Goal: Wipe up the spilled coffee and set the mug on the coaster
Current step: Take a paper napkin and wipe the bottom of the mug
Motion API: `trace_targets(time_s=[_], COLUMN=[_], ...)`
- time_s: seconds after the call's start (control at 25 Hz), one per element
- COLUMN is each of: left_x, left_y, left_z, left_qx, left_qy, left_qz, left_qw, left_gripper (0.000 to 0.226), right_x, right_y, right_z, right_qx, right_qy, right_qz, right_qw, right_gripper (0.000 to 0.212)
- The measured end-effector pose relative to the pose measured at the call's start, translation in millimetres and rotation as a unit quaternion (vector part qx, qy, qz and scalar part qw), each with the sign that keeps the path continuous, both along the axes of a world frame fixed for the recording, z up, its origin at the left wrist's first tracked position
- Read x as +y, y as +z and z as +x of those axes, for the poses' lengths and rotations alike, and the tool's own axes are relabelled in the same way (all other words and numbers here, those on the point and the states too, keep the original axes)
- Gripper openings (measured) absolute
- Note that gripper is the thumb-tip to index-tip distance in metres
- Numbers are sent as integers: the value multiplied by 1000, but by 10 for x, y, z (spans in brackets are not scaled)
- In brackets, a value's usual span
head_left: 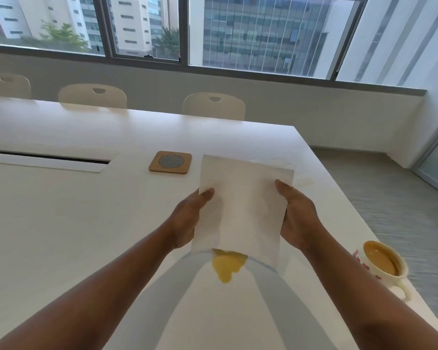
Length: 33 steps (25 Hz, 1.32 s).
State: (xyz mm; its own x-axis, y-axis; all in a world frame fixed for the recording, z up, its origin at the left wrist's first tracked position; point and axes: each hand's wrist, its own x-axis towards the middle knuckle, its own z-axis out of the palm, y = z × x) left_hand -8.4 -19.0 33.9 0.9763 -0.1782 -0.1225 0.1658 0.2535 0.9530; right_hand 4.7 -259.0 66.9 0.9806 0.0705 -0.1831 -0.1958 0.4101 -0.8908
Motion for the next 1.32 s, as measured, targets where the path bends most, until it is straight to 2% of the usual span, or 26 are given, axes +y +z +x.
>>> trace_targets(time_s=[0.12,0.2,0.24,0.36,0.48,0.88,1.0,1.08,1.16,1.2,1.32], left_x=[-125,-251,-323,-495,-554,-576,-582,-601,-611,-597,-513], left_y=[-8,-23,-24,-29,-70,-210,-206,-191,-174,-161,-84], left_z=[-170,-268,-311,-383,-397,-385,-404,-421,-417,-404,-318], left_qx=[-48,-113,-157,-273,-287,-303,-305,-306,-292,-274,-199], left_qy=[-12,-37,-49,-48,-38,-46,-43,-41,-50,-65,-84], left_qz=[23,74,128,302,372,471,523,538,537,524,386], left_qw=[999,990,978,912,882,827,795,784,790,804,897], left_gripper=[36,58,63,60,59,59,68,74,77,78,60], right_x=[142,250,301,427,497,527,477,451,434,423,352], right_y=[-191,-263,-280,-289,-263,-288,-248,-225,-258,-282,-334], right_z=[-187,-293,-340,-436,-510,-573,-571,-577,-571,-563,-502], right_qx=[18,11,6,-3,-7,30,20,0,-4,0,7], right_qy=[31,53,61,94,109,128,155,166,151,140,113], right_qz=[86,121,124,115,123,180,180,152,121,104,54], right_qw=[996,991,990,989,986,975,971,974,981,985,992], right_gripper=[32,36,38,43,44,52,61,58,45,39,34])
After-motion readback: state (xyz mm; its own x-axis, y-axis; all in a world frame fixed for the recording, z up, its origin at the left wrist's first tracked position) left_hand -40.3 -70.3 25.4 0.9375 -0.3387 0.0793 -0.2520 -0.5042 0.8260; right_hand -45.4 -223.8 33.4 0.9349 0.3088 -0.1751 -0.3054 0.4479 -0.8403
